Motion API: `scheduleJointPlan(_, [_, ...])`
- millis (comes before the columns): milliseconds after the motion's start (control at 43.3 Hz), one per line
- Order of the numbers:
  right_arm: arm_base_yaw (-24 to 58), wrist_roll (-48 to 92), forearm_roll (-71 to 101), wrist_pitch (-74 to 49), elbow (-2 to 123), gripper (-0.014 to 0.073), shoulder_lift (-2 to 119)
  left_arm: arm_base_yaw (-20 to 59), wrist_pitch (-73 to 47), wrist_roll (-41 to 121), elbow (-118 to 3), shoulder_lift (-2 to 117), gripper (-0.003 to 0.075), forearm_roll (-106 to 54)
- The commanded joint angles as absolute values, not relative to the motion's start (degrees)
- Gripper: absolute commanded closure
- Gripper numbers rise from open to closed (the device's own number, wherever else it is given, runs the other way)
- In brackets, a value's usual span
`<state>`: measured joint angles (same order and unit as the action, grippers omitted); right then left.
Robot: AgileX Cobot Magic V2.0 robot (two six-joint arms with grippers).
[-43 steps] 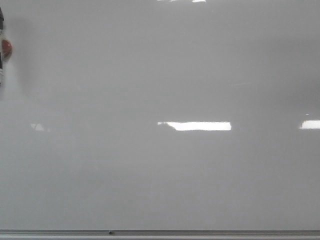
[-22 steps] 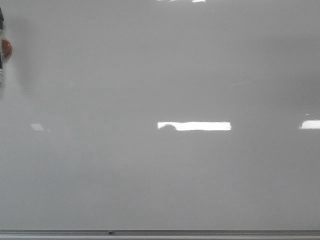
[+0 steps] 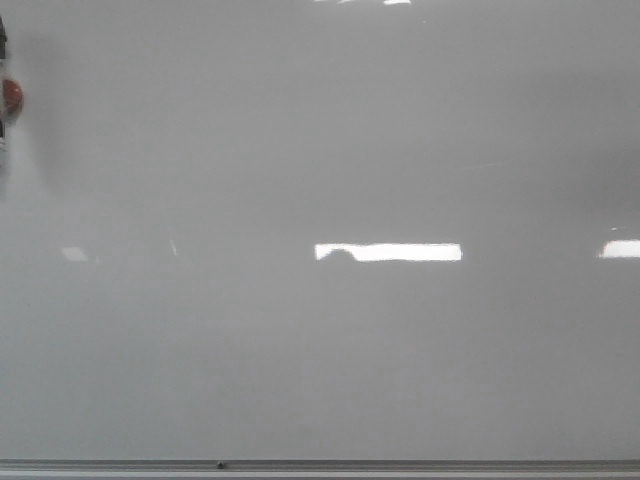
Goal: Write number 8 on whiteboard
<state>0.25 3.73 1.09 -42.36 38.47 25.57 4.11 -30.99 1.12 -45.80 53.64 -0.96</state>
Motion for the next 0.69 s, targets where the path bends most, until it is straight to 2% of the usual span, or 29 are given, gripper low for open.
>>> scheduleJointPlan(0, [0.4, 3.9, 1.3, -37.9, 40.0, -0.0013, 26.4, 4.5, -25.7, 1.1, -49.3, 57.7, 0.0176, -3.2])
scheduleJointPlan(370, [0.4, 3.9, 1.3, -37.9, 40.0, -0.0013, 26.4, 4.5, -19.7, 1.1, -54.4, 73.1, 0.0176, -5.2])
scheduleJointPlan(670, [0.4, 3.9, 1.3, -37.9, 40.0, -0.0013, 26.4, 4.5, -13.4, 1.1, -55.3, 80.5, 0.0176, -5.2])
